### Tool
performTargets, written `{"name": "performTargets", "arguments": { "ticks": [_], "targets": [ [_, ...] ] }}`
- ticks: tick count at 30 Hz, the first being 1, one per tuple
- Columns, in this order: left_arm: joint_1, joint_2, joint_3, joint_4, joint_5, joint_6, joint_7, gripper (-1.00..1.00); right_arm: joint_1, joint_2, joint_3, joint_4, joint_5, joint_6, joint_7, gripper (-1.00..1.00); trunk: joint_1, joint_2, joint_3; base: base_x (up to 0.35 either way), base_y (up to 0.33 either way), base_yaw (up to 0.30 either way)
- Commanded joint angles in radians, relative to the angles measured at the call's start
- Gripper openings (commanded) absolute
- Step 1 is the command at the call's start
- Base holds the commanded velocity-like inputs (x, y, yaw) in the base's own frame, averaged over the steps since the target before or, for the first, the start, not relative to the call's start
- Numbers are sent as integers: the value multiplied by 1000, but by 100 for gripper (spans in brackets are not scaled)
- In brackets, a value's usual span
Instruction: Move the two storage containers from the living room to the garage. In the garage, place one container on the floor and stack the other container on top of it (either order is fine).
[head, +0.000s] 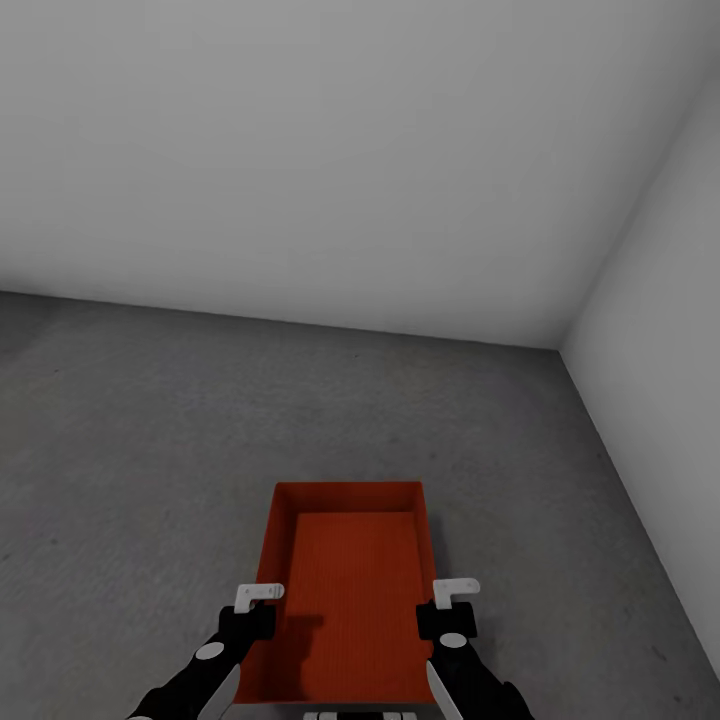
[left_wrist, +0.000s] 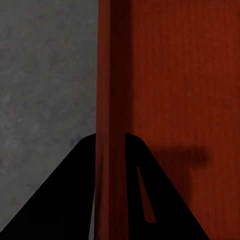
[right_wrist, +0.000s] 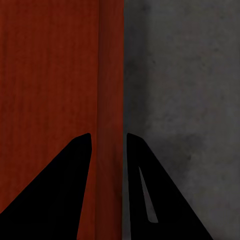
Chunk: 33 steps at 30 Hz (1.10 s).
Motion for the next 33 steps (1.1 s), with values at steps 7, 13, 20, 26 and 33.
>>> {"name": "performTargets", "arguments": {
  "ticks": [7, 13, 20, 26, 33],
  "targets": [
    [-2, 2, -8, 2, 9, -4, 15, -100, 0, -16, 15, -2, 38, 9, -14, -100, 0, 0, -1, 0, 0, 0],
    [-2, 2, -7, 2, 10, -4, 15, -100, 0, -16, 16, -2, 38, 9, -14, -100, 0, 0, -1, 0, 0, 0],
    [-2, 2, -7, 2, 10, -4, 15, -100, 0, -16, 15, -2, 38, 9, -14, -100, 0, 0, -1, 0, 0, 0],
    [-2, 2, -7, 2, 10, -4, 15, -100, 0, -16, 15, -2, 38, 9, -14, -100, 0, 0, -1, 0, 0, 0],
    [-2, 2, -7, 2, 10, -4, 15, -100, 0, -16, 15, -2, 38, 9, -14, -100, 0, 0, -1, 0, 0, 0]
  ]
}}
